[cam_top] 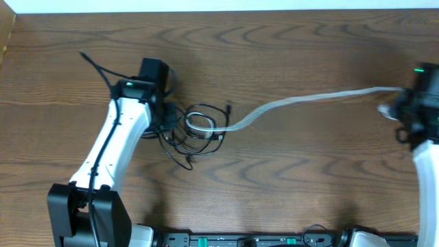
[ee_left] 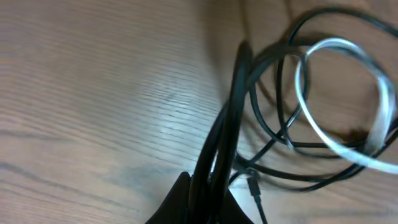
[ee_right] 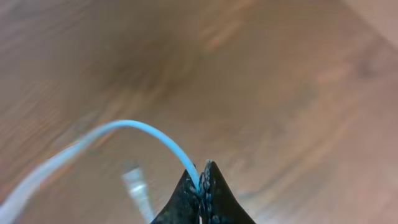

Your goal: Untangle cables

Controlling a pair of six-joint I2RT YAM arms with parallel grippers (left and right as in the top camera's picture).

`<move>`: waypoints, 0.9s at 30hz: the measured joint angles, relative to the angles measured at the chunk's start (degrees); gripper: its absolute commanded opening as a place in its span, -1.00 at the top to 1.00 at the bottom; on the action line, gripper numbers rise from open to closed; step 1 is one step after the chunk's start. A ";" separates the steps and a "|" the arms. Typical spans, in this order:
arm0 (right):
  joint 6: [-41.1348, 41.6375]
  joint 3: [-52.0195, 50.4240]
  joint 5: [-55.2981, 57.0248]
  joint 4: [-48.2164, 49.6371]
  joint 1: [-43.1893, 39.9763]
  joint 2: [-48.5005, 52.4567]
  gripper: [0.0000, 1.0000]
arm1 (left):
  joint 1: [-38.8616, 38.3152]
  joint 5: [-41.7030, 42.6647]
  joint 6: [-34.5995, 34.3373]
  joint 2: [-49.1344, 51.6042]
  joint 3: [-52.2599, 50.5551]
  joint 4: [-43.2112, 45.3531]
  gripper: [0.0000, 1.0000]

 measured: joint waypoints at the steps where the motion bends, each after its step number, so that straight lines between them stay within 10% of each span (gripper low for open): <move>1: 0.17 0.00 -0.46 -0.15 -2.91 -0.11 0.98 | 0.79 0.00 -0.20 0.00 0.00 0.04 0.85; 12: 5.46 -0.02 -6.62 -1.29 -26.75 1.68 0.98 | 3.08 6.75 -0.66 0.00 0.00 3.15 0.85; 22: 1.38 -0.02 -27.02 10.62 -29.24 4.94 0.98 | 2.14 38.64 15.78 0.00 0.00 5.90 0.85; 27: -4.24 -0.04 -37.57 16.81 -26.08 5.90 0.22 | -0.35 44.78 23.12 0.00 0.00 2.14 0.84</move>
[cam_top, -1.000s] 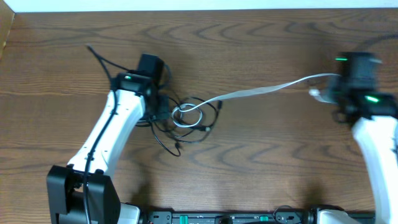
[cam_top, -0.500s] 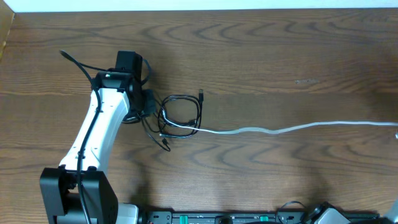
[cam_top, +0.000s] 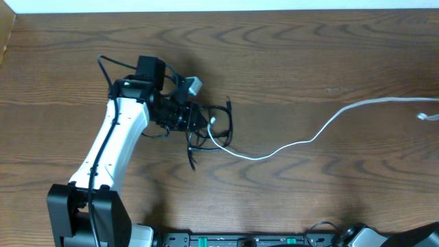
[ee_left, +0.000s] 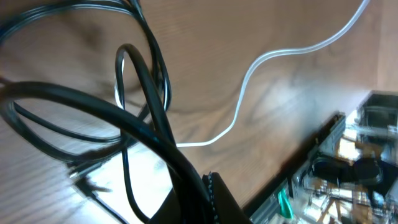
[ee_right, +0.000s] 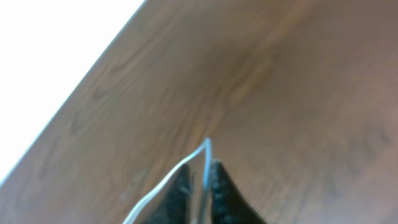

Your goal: Untangle cables

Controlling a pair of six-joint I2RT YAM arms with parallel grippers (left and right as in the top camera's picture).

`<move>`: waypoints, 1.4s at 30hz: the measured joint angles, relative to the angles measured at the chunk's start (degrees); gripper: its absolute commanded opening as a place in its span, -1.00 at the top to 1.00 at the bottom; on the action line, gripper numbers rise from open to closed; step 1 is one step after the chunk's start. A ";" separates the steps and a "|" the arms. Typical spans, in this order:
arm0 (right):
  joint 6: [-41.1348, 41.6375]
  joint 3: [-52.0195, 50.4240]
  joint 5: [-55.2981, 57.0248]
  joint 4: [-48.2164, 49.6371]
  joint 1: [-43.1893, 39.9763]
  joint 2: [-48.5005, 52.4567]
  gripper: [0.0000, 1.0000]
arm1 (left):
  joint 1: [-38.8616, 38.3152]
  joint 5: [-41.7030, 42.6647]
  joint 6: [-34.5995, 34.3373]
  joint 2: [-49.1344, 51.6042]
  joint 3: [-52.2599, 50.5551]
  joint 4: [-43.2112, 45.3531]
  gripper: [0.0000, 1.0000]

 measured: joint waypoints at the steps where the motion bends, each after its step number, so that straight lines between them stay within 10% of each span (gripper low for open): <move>1: -0.55 0.00 -0.87 0.26 0.44 0.00 0.14 | -0.31 0.17 0.63 0.00 0.00 -0.59 0.85; 21: -8.92 -0.35 -5.27 -18.75 25.62 6.25 -0.37 | -1.03 -1.44 3.72 0.00 0.00 -3.02 0.82; 42: -12.13 -0.79 -6.25 0.55 51.60 29.75 -0.18 | -1.03 -1.44 3.98 0.00 -0.07 -3.04 0.81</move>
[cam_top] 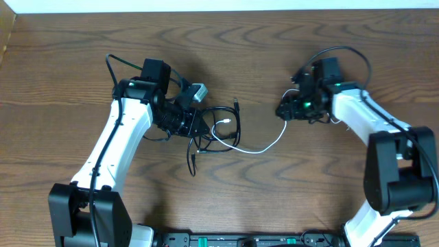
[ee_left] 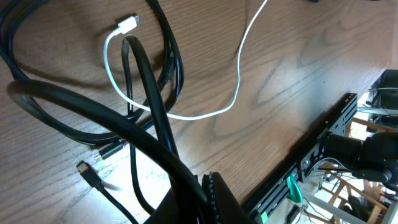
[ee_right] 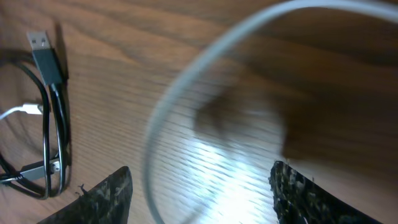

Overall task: Untangle cables
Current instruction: 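Grasp the white cable and drag it out to the right table edge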

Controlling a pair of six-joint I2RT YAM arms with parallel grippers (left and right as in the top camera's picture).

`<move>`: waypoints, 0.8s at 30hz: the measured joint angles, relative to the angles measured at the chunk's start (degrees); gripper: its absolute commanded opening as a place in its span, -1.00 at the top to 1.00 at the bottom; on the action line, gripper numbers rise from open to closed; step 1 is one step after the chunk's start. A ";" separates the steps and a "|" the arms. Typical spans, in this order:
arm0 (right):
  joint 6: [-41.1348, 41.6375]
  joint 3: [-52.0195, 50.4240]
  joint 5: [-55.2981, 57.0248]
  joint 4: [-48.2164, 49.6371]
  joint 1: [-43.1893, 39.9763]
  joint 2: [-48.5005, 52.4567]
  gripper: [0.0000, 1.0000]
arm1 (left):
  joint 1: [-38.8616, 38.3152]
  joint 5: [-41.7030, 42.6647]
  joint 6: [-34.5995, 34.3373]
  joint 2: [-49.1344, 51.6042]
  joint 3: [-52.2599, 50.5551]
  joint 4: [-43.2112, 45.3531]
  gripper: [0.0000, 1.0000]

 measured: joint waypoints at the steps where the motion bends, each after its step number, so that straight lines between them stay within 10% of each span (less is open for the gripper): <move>1: 0.02 0.00 -0.09 0.31 0.55 0.28 0.13 | 0.00 -0.02 0.00 0.00 0.00 0.02 0.81; 3: -0.15 0.00 -0.28 1.09 2.14 0.87 0.98 | 0.00 -0.02 0.11 0.00 0.00 0.02 0.81; 12: -0.20 0.63 -0.26 -1.75 0.90 0.42 0.98 | 0.00 -0.02 0.13 0.00 0.00 0.02 0.80; 24: -0.11 18.32 4.63 -9.09 -24.92 -18.80 0.98 | 0.00 0.00 0.13 0.00 0.00 0.04 0.80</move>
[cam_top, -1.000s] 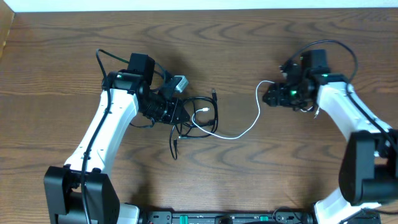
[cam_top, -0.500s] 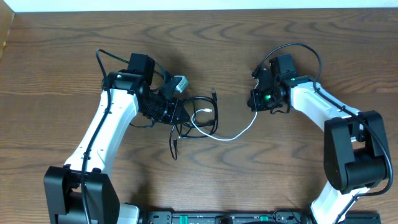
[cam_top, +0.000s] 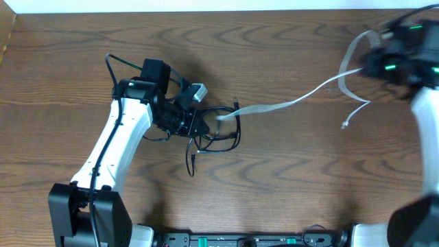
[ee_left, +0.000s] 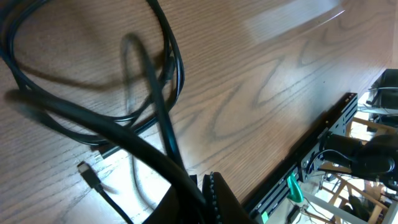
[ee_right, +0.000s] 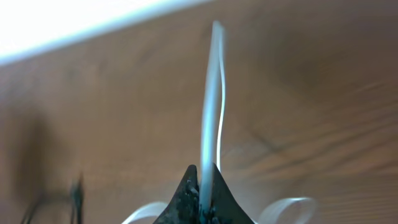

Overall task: Untangle cables
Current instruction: 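Grasp the white cable and drag it out to the right table edge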

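A tangle of black cables lies left of the table's middle, and my left gripper is shut on a thick black cable of it, held above the wood. A white cable runs, blurred, from the tangle to the far right, where my right gripper is shut on it. Its loose end dangles below that gripper. In the left wrist view the left gripper pinches the black cable at the bottom edge.
A loose black plug end trails toward the front below the tangle. A black cord loops behind the left arm. The dark rail with electronics runs along the table's front edge.
My right gripper, open over the white cable near the table's middle, is now shut on it at the far right. The white cable is stretched out from the tangle. The left gripper stayed put.
First my right gripper held the white cable taut at the far right while the left held the black tangle. Then the white cable lay slack and the right arm was out of view. Later the right gripper stood open mid-table; now it holds the cable far right again.
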Controlling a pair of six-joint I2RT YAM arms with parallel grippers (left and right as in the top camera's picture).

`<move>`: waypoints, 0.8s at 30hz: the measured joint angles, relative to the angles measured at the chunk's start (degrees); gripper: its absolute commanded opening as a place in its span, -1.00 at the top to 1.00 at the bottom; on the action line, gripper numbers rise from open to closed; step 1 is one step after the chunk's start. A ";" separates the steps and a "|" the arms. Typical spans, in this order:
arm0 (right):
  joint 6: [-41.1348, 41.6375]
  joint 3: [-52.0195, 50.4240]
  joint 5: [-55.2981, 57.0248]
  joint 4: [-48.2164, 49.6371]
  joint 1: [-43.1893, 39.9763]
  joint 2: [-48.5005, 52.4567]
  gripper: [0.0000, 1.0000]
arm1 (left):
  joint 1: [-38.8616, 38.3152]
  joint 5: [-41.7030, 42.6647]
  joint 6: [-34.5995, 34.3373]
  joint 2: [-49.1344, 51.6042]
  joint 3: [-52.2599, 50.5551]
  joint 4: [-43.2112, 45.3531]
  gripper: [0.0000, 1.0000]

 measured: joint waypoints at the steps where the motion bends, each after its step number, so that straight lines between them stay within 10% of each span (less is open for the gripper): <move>1: 0.17 0.70 0.15 0.52 -1.68 -1.20 0.98 | 0.00 0.00 0.00 0.00 -0.02 0.00 0.81; 24: 2.51 1.99 9.38 -1.73 -12.68 2.60 0.98 | 0.00 -0.02 0.00 0.00 -0.02 0.20 0.80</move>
